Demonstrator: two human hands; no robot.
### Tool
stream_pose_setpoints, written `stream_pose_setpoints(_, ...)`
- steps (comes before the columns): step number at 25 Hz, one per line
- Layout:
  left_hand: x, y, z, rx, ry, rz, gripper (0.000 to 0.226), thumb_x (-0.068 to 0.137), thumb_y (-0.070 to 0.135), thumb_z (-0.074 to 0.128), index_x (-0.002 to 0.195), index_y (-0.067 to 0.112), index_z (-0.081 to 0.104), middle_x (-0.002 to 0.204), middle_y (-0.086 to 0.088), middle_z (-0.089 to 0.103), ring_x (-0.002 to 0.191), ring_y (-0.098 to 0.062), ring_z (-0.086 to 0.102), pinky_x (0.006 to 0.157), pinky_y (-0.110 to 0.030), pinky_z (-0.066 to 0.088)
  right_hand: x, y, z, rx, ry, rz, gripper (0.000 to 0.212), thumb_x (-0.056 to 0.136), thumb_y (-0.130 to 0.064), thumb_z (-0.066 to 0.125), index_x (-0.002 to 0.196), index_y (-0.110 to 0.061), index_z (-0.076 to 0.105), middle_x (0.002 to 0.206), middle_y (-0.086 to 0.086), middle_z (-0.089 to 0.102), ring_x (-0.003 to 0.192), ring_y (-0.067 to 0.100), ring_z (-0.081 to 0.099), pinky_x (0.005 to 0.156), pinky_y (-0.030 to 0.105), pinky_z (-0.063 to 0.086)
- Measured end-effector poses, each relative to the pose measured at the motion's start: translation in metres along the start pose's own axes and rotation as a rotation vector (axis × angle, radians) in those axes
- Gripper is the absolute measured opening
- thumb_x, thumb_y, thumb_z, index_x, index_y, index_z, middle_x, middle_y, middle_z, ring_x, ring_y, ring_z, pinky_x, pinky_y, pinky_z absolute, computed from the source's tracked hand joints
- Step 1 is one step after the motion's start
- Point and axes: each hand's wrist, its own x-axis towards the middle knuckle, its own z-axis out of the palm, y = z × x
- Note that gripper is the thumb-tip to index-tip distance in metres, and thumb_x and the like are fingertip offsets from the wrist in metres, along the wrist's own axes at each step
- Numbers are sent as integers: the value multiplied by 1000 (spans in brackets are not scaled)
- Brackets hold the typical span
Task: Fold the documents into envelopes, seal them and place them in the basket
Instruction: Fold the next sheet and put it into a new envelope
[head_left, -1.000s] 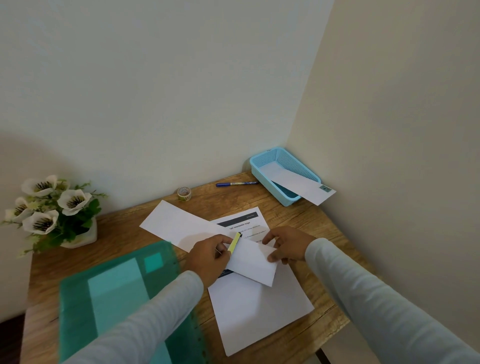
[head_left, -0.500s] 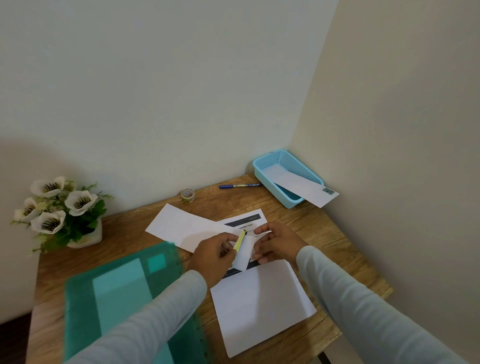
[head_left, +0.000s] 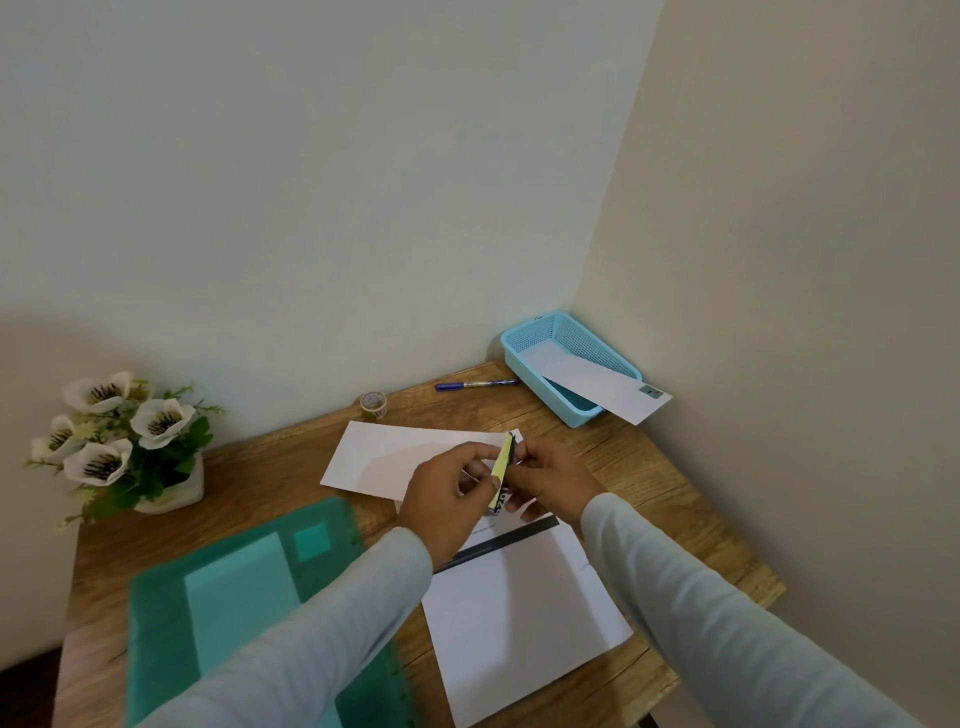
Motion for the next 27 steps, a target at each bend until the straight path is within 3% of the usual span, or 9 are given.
stream_pose_setpoints(3, 9, 22, -11, -126, 50, -39, 29, 94, 11, 68, 113, 33, 68, 88, 1, 68, 84, -18, 72, 71, -33, 63, -7, -7, -3, 197, 87, -135, 29, 103, -39, 58, 106, -14, 71, 98, 8, 76, 84, 23, 74, 79, 45, 62)
stream_pose_setpoints(5, 16, 41, -20, -248, 103, -50, 32, 94, 8, 68, 119, 29, 66, 92, -5, 70, 84, -22, 74, 68, -33, 63, -12, -13, -6, 218, 92, -269, 25, 99, -42, 63, 109, -21, 71, 102, 3, 75, 95, 22, 73, 81, 43, 62)
stream_pose_setpoints(10, 30, 93, -38, -476, 124, 0, 42, 94, 11, 70, 128, 31, 55, 94, -1, 77, 87, -21, 76, 72, -32, 62, -13, -33, -3, -90, 156, -490, 36, 86, -42, 79, 116, -31, 64, 105, -14, 72, 99, 4, 68, 83, 24, 59)
stream_pose_setpoints(13, 31, 114, -42, -508, 104, 47, 49, 94, 20, 71, 135, 35, 50, 94, 3, 78, 95, -18, 74, 81, -34, 62, -12, -51, -1, -113, 303, -492, 42, 84, -68, 64, 109, -34, 65, 97, -14, 73, 89, 10, 72, 80, 37, 64)
stream_pose_setpoints(15, 32, 121, -46, -489, 162, 111, 44, 95, 25, 70, 134, 37, 52, 100, 7, 75, 99, -16, 71, 83, -34, 62, -11, -61, -6, -51, 371, -471, 31, 89, -61, 64, 106, -35, 65, 96, -13, 73, 86, 13, 73, 80, 41, 65)
stream_pose_setpoints(19, 37, 121, -65, -282, 236, 183, 45, 97, 34, 66, 137, 44, 49, 125, 23, 58, 113, 1, 55, 76, -9, 48, -13, -81, -24, 75, 391, -482, 30, 92, -44, 72, 116, -27, 67, 107, -7, 73, 94, 14, 72, 84, 42, 64)
stream_pose_setpoints(22, 39, 121, -69, -281, 116, 205, 31, 100, 30, 61, 129, 43, 57, 121, 22, 65, 110, -2, 61, 84, -20, 52, -19, -97, -35, 103, 365, -549, 31, 91, -38, 75, 116, -21, 70, 105, -3, 75, 94, 15, 72, 80, 36, 64)
stream_pose_setpoints(24, 37, 122, -66, -332, 114, 229, 21, 102, 25, 59, 119, 36, 64, 112, 18, 70, 99, -3, 67, 78, -19, 56, -22, -102, -38, 98, 372, -583, 32, 92, -37, 75, 117, -19, 70, 103, -4, 74, 93, 13, 71, 77, 30, 62)
stream_pose_setpoints(27, 31, 102, -55, -406, 90, 136, 18, 102, 22, 58, 116, 31, 66, 111, 11, 73, 102, -13, 70, 79, -29, 61, -17, -84, -33, 71, 341, -506, 38, 89, -42, 76, 121, -22, 67, 106, -3, 72, 96, 16, 71, 80, 35, 63)
